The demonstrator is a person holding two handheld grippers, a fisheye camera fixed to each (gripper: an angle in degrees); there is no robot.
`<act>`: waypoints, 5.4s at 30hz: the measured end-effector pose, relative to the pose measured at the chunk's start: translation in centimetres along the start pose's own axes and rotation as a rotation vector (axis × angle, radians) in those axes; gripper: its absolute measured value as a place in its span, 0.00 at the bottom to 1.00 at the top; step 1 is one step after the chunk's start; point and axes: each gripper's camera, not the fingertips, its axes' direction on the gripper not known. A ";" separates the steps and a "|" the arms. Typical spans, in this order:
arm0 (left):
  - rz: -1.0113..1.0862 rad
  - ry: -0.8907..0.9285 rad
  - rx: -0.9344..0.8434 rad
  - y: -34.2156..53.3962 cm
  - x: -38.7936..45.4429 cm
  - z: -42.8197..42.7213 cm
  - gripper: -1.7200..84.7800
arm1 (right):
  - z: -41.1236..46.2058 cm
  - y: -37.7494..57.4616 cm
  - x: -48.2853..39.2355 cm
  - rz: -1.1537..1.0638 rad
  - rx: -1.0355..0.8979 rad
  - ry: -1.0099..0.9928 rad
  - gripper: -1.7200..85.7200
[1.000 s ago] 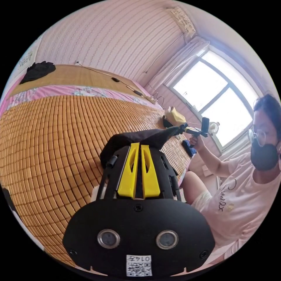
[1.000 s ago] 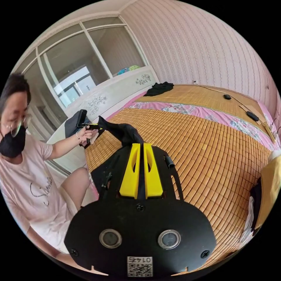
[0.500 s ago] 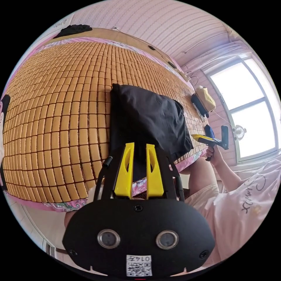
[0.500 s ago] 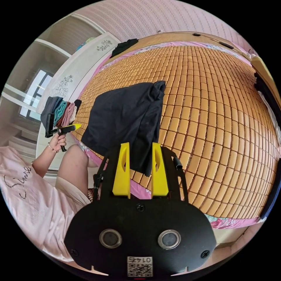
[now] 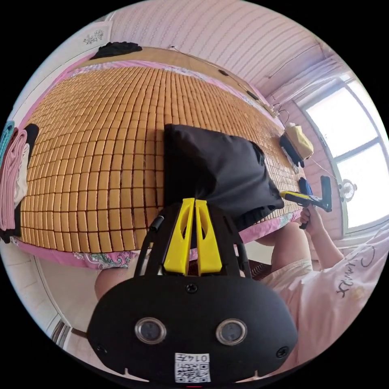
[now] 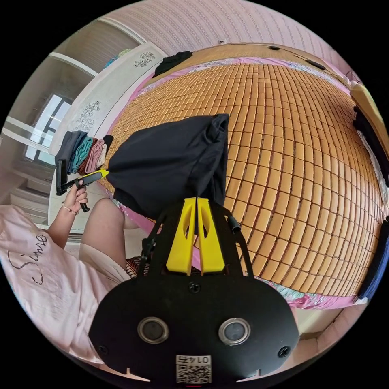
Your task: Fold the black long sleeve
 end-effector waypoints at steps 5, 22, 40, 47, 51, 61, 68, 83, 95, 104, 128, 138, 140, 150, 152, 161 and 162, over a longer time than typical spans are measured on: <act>-0.100 -0.016 -0.157 1.1 -0.7 3.7 0.01 | 2.8 -0.7 -1.5 -0.002 -0.092 0.058 0.03; 0.089 -0.117 -0.161 3.2 4.2 6.5 0.05 | 11.5 -23.2 -26.6 -0.684 -0.153 0.001 0.08; -0.020 -0.195 -0.116 6.1 6.2 6.9 0.02 | 7.0 -25.9 -25.3 -0.598 0.008 0.089 0.01; 0.312 0.000 0.013 4.6 14.4 9.6 0.01 | 7.2 -25.2 -22.5 -0.642 -0.282 0.145 0.02; 0.395 -0.024 -0.094 3.5 17.6 15.2 0.01 | 11.2 -25.8 -24.1 -0.709 -0.353 0.349 0.01; 0.468 -0.024 -0.182 4.6 19.6 18.5 0.01 | 11.1 -28.8 -21.8 -0.649 -0.444 0.266 0.01; 0.699 -0.015 0.002 5.7 23.8 16.6 0.11 | 1.9 -23.1 -14.6 -0.433 -0.082 0.048 0.02; 0.791 -0.169 -0.065 6.0 29.8 24.7 0.07 | 2.9 -11.4 0.1 -0.038 0.041 -0.133 0.16; 0.834 0.204 0.108 5.8 29.0 20.8 0.04 | -2.4 -2.2 7.4 0.093 0.290 -0.371 0.04; 0.662 0.615 0.265 4.6 25.8 17.8 0.06 | -13.4 4.9 6.2 0.093 0.428 -0.197 0.04; 0.289 0.174 -0.195 7.3 15.8 24.6 0.14 | 5.4 -4.5 -1.1 -0.305 -0.277 0.252 0.18; 0.350 0.133 -0.149 12.4 15.3 23.3 0.02 | 4.5 -1.1 -1.5 -0.444 -0.175 0.145 0.07; 0.369 0.161 -0.114 14.0 15.0 21.8 0.01 | 3.2 0.7 -1.4 -0.428 -0.100 0.107 0.06; 0.464 0.040 0.119 22.7 13.8 10.2 0.01 | -3.8 12.8 -6.5 -0.444 0.351 -0.068 0.05; 0.452 -0.043 0.205 25.4 13.4 6.2 0.01 | -4.4 13.4 -9.0 -0.502 0.398 -0.080 0.05; 0.164 -0.290 0.582 37.8 8.8 -9.6 0.01 | -5.1 8.1 -27.0 -0.926 0.494 -0.329 0.04; 0.147 -0.306 0.604 38.5 8.4 -10.7 0.01 | -4.8 6.8 -30.3 -0.984 0.481 -0.351 0.04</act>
